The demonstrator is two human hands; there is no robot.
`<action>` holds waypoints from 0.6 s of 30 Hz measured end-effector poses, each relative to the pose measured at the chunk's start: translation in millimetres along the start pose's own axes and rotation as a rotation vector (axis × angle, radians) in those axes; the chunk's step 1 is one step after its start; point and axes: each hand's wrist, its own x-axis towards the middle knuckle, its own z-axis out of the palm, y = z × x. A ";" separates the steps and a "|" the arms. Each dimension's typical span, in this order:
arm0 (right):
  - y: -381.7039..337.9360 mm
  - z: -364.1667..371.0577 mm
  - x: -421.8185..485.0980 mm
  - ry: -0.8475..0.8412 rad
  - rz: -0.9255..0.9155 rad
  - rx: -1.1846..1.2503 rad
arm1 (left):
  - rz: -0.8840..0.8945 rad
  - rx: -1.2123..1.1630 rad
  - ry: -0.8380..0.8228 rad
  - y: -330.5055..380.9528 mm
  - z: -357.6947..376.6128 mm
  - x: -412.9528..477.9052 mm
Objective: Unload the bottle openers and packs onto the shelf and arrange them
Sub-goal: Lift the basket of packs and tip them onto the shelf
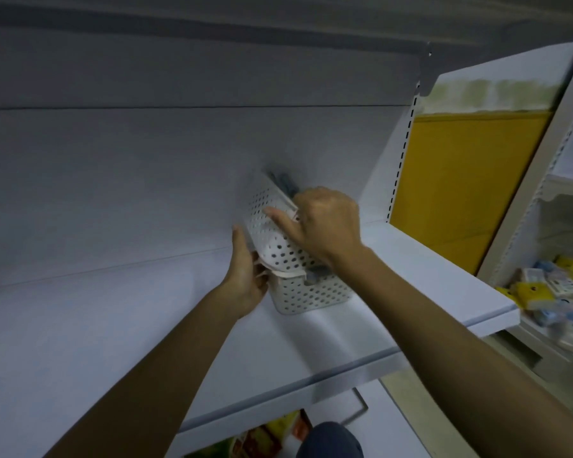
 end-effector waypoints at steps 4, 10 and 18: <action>6.6 -3.4 5.7 -0.121 -0.049 -0.038 | -0.001 0.047 -0.027 3.7 1.3 5.1; -2.0 4.3 9.1 0.043 -0.143 0.056 | -0.010 0.099 -0.080 4.4 2.7 8.3; 2.8 0.2 16.5 -0.013 -0.293 0.007 | -0.023 0.085 0.023 5.0 1.7 12.2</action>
